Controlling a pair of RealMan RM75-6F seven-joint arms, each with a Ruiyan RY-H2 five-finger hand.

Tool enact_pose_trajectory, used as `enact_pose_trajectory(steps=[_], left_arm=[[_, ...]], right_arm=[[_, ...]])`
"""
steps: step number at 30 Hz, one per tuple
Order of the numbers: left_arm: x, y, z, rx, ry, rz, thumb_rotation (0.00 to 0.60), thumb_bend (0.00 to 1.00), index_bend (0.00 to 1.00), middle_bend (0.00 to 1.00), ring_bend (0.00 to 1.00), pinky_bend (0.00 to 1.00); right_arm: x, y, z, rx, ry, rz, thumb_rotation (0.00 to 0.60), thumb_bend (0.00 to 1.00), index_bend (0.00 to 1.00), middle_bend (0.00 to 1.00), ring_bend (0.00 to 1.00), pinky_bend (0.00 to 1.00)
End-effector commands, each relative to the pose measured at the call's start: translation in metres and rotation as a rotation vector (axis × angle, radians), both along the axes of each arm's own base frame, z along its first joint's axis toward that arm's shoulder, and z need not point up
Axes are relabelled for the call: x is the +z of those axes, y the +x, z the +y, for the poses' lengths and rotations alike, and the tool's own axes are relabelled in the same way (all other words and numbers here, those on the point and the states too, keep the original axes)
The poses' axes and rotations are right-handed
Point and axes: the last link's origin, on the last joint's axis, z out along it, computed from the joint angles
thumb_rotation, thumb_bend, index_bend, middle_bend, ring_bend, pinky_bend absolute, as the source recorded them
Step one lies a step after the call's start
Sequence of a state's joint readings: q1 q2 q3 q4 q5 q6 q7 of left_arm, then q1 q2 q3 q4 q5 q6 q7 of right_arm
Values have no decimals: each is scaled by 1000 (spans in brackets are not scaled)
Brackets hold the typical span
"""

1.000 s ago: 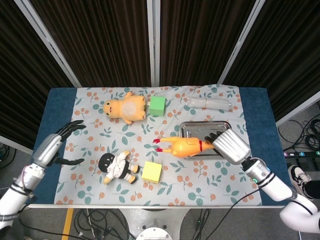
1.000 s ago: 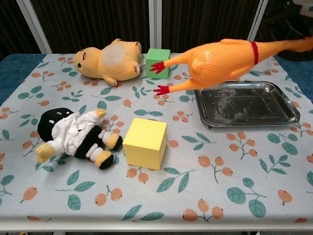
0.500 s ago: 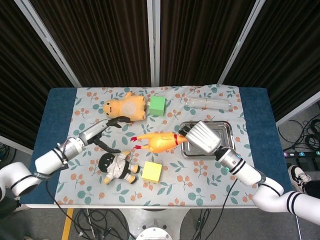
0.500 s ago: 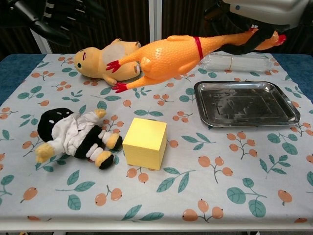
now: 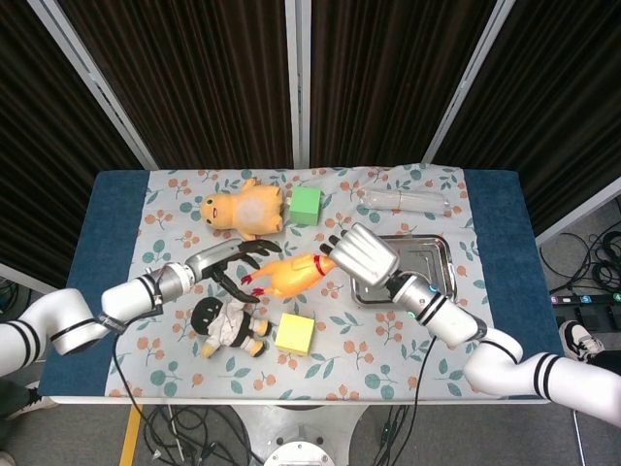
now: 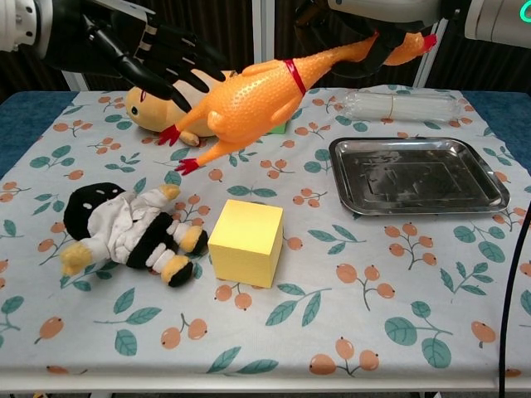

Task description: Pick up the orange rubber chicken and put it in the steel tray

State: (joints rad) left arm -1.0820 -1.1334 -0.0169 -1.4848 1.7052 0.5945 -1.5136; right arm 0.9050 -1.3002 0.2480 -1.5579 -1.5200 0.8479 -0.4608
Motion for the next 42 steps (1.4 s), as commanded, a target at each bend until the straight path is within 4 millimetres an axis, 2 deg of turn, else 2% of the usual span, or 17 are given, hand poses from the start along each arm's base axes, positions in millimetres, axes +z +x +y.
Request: enact_pose_trajectory(steps=[1,7,11,18,29,36,42], left_arm=[[-7,1,2,1,-9,31,600,56,233,231,182,280],[-16,0,6,43,-4,59,600,60,202,220,177,280],[-17,-2,11,75,27,65,600,59,185,170,138,280],[-19,-1,11,79,45,95,600,60,175,139,113,280],[-24,7,8,89,8,129,600,59,183,159,117,282],[-26,4,12,139,10,120,600,70,230,236,187,322],[-28,5,14,190,8,82,600,181,347,346,289,398]], right_arm=[[-3,5,-1,-4,0,3,600,368,935,721,701,972],[-7,6,0,-15,11,-7,600,367,937,722,701,972],[-7,6,3,-12,17,-19,600,367,938,722,701,972],[-11,14,1,2,21,-21,600,366,938,722,702,972],[-18,25,-6,9,-11,-5,600,359,938,722,702,972],[-19,25,-4,9,-3,-3,600,356,938,722,701,972],[-19,26,-4,9,-5,-13,600,360,938,722,702,972]])
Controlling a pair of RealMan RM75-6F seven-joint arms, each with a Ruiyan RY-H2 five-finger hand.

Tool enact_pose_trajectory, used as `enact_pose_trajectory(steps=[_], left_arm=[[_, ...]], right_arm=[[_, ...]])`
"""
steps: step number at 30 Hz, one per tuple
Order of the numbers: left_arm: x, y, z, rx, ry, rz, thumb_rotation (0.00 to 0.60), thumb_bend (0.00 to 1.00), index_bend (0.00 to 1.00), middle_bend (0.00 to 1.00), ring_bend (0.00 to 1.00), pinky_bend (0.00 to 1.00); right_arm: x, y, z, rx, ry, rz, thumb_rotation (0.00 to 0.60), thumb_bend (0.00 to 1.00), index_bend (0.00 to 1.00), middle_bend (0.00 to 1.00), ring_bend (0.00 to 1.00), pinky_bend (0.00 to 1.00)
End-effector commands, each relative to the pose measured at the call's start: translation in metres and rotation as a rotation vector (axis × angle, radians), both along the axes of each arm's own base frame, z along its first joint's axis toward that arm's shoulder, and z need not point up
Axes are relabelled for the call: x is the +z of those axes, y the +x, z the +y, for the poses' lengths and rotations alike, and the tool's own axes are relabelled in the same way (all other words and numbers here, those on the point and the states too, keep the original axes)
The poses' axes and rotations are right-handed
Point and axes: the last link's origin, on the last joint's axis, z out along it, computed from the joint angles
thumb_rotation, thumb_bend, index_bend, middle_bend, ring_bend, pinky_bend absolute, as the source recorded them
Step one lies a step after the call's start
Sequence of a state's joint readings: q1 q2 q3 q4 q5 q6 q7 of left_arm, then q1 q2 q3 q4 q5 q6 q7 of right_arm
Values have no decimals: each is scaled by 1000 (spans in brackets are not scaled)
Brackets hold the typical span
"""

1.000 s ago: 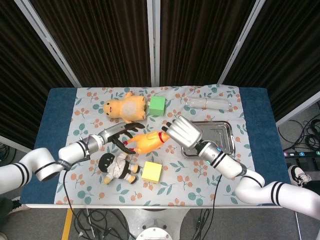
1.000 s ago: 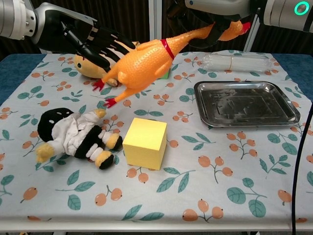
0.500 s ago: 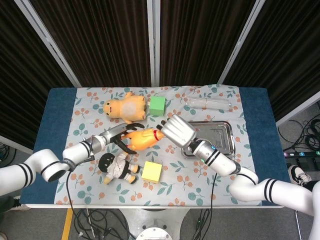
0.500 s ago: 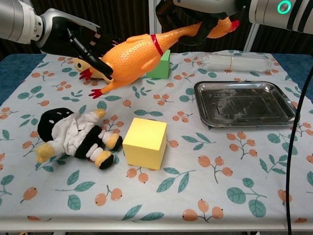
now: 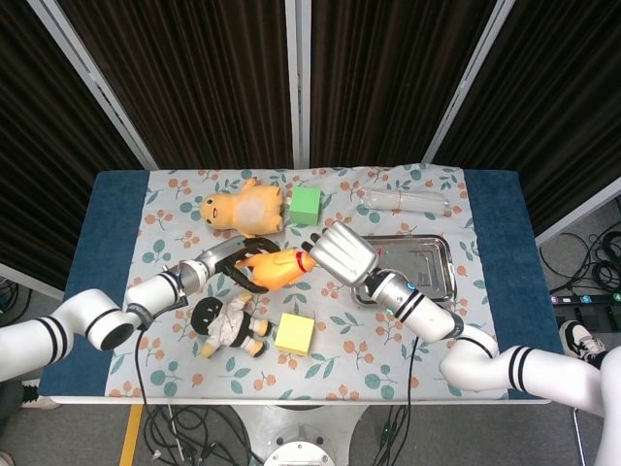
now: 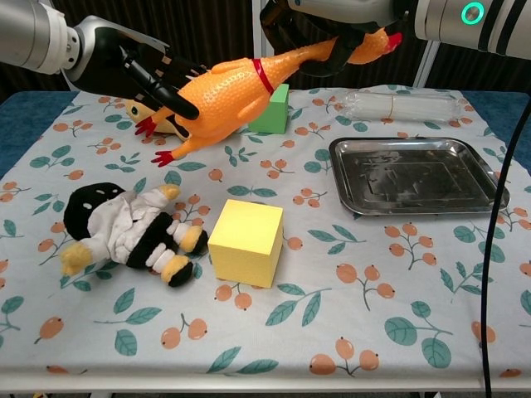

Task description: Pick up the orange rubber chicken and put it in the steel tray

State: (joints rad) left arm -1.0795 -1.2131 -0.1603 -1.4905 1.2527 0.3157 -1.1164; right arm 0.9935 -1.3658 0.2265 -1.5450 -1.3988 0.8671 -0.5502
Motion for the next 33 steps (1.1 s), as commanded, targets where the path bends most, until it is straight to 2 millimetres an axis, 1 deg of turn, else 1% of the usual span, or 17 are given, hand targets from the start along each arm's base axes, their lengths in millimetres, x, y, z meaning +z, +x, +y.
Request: enact_pose_trajectory(steps=[1,5,7,10,12,13,16,18,20,25,28,30,31,33], left_arm=[[-2,0,1,23,1,-14,600,211,375,371,315,415],[-4,-3,1,42,12,-30,600,290,459,460,403,477],[-5,-4,2,56,23,-46,600,353,531,542,481,565],[-7,-7,4,78,46,-67,600,444,623,638,573,691],[-8,-9,5,88,63,-73,600,477,656,673,604,731],[-8,-10,6,89,69,-72,600,511,691,710,640,779],[-9,-14,6,81,91,-58,600,556,747,777,713,869],[-11,-17,6,74,111,-48,600,573,774,811,750,901],[-13,-19,6,82,124,-47,600,609,813,855,791,935],[-16,-21,5,110,144,-56,600,708,881,932,856,981],[-15,-22,5,120,151,-62,600,725,894,948,868,989],[-14,-22,5,127,162,-72,600,725,880,931,855,986],[-14,-22,3,126,161,-74,600,725,837,898,827,978],[-12,-21,-1,115,147,-75,600,700,664,777,715,919]], right_arm=[[0,0,1,-1,3,-7,600,360,938,722,702,972],[0,0,2,-5,15,-14,600,359,938,722,702,972],[0,-1,3,-6,25,-17,600,359,938,722,702,972],[1,0,5,-3,34,-26,600,359,938,722,701,972],[2,0,8,-1,46,-32,600,359,938,722,701,972],[2,0,9,0,51,-35,600,359,938,722,701,972],[1,-1,14,5,63,-45,600,359,938,722,701,972],[1,-2,17,8,69,-51,600,359,938,722,701,972],[0,-3,20,9,75,-53,600,358,938,722,701,972],[-1,-6,22,9,79,-52,600,357,938,722,701,972],[0,-6,21,6,74,-55,600,357,938,722,701,972],[1,-7,18,1,67,-58,600,357,938,722,701,972],[2,-7,16,-3,63,-59,600,358,938,722,701,972],[3,-8,12,-12,57,-58,600,357,938,722,701,972]])
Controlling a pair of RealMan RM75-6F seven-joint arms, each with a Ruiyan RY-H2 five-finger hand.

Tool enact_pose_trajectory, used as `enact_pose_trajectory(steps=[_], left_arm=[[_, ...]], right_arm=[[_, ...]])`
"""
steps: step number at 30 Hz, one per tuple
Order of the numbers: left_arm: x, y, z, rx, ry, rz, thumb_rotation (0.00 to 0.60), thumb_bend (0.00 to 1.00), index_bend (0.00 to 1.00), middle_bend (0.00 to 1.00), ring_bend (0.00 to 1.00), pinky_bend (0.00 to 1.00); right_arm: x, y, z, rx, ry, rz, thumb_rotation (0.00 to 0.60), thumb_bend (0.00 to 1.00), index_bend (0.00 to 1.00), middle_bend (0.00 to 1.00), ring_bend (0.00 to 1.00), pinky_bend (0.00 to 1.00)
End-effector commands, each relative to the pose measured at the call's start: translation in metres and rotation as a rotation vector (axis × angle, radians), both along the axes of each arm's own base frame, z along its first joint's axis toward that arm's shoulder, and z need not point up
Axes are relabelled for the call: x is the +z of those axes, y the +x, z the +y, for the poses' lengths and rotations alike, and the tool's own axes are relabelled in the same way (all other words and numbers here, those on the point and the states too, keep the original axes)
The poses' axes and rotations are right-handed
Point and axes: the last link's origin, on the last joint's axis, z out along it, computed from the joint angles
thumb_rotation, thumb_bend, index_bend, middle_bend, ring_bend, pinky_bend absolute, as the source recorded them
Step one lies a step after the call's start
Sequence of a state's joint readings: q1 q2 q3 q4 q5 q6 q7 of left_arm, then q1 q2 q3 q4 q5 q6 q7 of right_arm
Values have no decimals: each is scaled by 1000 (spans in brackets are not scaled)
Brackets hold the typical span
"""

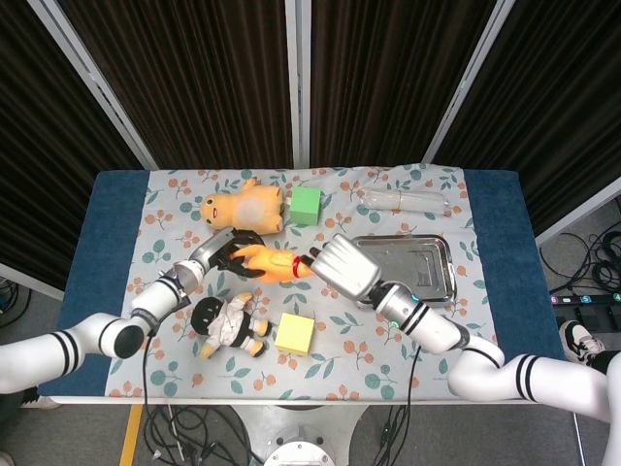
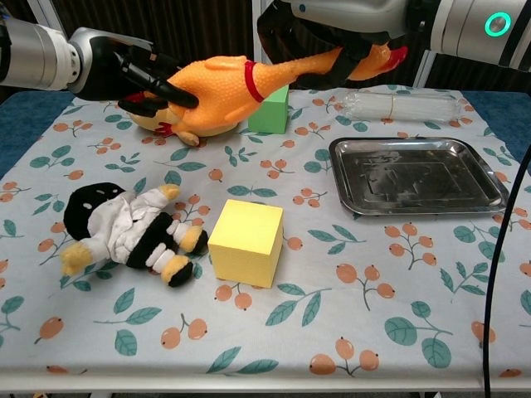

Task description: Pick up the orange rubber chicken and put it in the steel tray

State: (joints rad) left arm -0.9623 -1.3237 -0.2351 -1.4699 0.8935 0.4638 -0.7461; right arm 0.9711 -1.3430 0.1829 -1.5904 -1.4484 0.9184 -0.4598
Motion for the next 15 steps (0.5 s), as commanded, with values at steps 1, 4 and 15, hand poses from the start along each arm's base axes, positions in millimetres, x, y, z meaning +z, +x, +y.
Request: enact_pose_trajectory(steps=[1,4,15], left_arm=[[3,2,-5,-23,-19,5,600,674,539,676,619,838],[6,3,-9,-62,-36,19,600,508,284,368,322,499],[12,7,-14,-104,-30,-49,600,252,179,134,117,280]], right_arm=[[1,-1,-5,-11,-8,1,600,357,938,722,701,972],[0,-2,-9,-20,-14,4,600,357,938,722,702,972],[-4,0,-15,-29,-18,10,600,357,938,722,702,972]])
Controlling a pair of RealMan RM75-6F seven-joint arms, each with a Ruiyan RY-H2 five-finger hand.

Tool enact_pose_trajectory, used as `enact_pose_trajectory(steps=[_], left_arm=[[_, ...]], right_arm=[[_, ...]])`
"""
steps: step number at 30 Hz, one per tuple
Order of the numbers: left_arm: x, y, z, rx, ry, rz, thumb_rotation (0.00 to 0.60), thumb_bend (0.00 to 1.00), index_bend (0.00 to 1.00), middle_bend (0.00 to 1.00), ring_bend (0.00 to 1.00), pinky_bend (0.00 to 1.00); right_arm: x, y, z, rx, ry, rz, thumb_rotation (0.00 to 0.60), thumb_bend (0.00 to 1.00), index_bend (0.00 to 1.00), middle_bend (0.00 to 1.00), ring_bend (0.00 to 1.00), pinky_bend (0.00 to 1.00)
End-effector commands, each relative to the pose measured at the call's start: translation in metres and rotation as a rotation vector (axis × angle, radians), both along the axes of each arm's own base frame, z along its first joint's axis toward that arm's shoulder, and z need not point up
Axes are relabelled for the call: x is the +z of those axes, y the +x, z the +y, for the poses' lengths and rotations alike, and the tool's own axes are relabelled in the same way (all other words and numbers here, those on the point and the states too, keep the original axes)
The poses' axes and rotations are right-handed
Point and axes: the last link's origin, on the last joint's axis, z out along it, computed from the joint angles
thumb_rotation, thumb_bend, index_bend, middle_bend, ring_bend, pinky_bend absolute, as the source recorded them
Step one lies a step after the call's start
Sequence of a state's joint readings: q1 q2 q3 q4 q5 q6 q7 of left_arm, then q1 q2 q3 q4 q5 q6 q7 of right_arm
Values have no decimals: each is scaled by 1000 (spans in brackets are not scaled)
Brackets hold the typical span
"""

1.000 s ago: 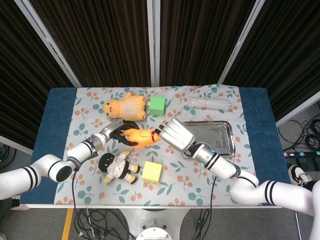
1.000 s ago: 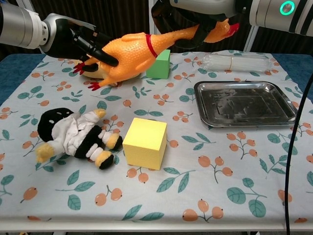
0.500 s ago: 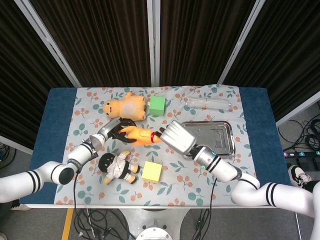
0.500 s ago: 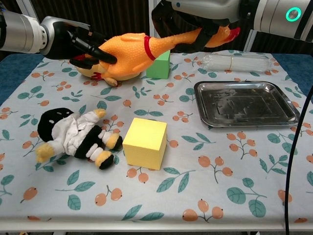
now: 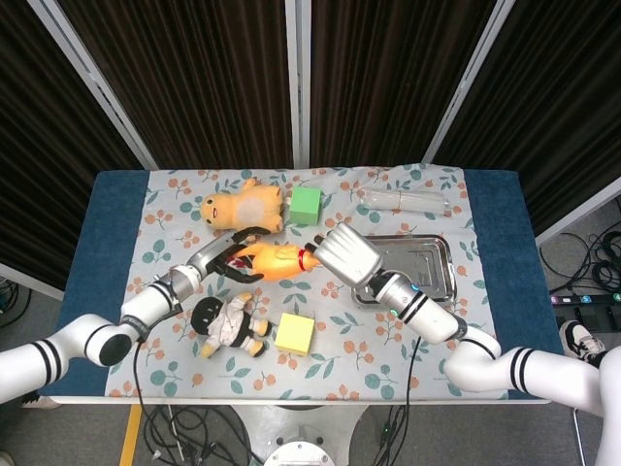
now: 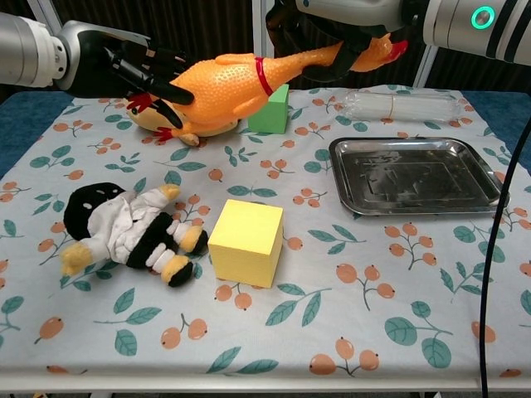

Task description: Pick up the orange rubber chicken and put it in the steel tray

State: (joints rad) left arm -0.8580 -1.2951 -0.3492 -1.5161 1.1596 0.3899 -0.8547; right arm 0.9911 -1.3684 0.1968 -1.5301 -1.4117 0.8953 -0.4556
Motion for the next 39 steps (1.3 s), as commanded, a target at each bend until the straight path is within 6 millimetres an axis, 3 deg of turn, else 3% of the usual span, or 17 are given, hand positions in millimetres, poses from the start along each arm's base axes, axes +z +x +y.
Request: enact_pose_trajectory(steps=[1,17,21,26,32,34,39], left_arm=[[2,2,-2,-12,-4,-18,600,248,177,128,113,278],[-9,8,-6,-72,-79,42,600,239,174,121,107,275],[-12,6,-2,-59,-83,50,600,236,232,188,132,291],[-13,3,3,-26,-73,39,600,265,450,422,335,417],[-15,-1,7,7,-52,26,600,488,664,726,648,719],[-16,-3,10,9,-33,32,600,540,722,791,725,811],[-17,-9,17,6,30,66,600,607,819,897,845,932]], right_arm=[[-1,1,0,-1,3,-1,600,357,938,722,702,972],[-4,4,2,5,7,-22,600,361,939,726,702,972],[-4,4,4,11,13,-27,600,361,940,726,702,972],[-4,3,5,10,14,-24,600,360,940,726,702,972],[-4,3,7,4,30,-40,600,360,941,727,702,972],[-4,3,9,6,32,-46,600,360,941,727,702,972],[-3,4,15,16,39,-56,600,360,942,727,702,972]])
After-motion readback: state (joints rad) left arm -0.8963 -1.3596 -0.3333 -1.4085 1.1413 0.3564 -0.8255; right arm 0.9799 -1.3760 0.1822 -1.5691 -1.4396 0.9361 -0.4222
